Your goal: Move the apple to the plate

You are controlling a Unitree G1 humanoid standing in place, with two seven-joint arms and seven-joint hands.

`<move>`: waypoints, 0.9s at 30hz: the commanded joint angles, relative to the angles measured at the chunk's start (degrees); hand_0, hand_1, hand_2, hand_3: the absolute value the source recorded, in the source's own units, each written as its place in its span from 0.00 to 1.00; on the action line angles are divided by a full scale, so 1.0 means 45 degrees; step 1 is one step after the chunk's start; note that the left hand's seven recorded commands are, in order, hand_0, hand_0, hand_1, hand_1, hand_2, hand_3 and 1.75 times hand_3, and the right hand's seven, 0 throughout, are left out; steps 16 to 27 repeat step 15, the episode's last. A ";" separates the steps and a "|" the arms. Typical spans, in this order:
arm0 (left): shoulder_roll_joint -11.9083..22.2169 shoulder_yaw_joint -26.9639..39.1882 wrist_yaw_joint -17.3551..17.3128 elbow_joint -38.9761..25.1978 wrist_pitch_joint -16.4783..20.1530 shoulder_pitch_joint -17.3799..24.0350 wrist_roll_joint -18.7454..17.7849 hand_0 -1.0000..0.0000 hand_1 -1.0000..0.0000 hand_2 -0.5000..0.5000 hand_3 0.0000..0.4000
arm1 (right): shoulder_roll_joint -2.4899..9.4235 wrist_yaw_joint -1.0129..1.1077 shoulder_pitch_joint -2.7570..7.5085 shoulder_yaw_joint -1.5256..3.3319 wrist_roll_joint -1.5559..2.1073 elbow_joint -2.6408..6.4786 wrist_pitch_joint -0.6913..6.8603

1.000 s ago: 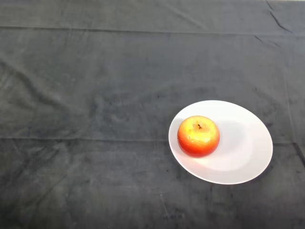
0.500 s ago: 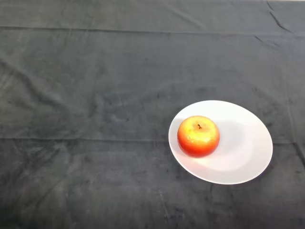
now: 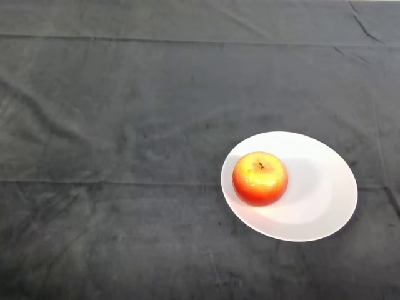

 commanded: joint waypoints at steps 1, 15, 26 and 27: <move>0.0448 0.0079 0.0141 0.0101 -0.0244 0.0385 0.0222 1.00 1.00 0.50 0.00 | -0.0180 -0.0014 -0.0023 -0.0178 -0.0013 0.0034 -0.0046; 0.0372 0.0123 0.0287 0.0046 -0.0362 0.0382 0.0571 1.00 1.00 0.50 0.00 | -0.0178 -0.0015 -0.0022 -0.0178 -0.0015 0.0030 -0.0047; 0.0372 0.0123 0.0287 0.0046 -0.0362 0.0382 0.0571 1.00 1.00 0.50 0.00 | -0.0178 -0.0015 -0.0022 -0.0178 -0.0015 0.0030 -0.0047; 0.0372 0.0123 0.0287 0.0046 -0.0362 0.0382 0.0571 1.00 1.00 0.50 0.00 | -0.0178 -0.0015 -0.0022 -0.0178 -0.0015 0.0030 -0.0047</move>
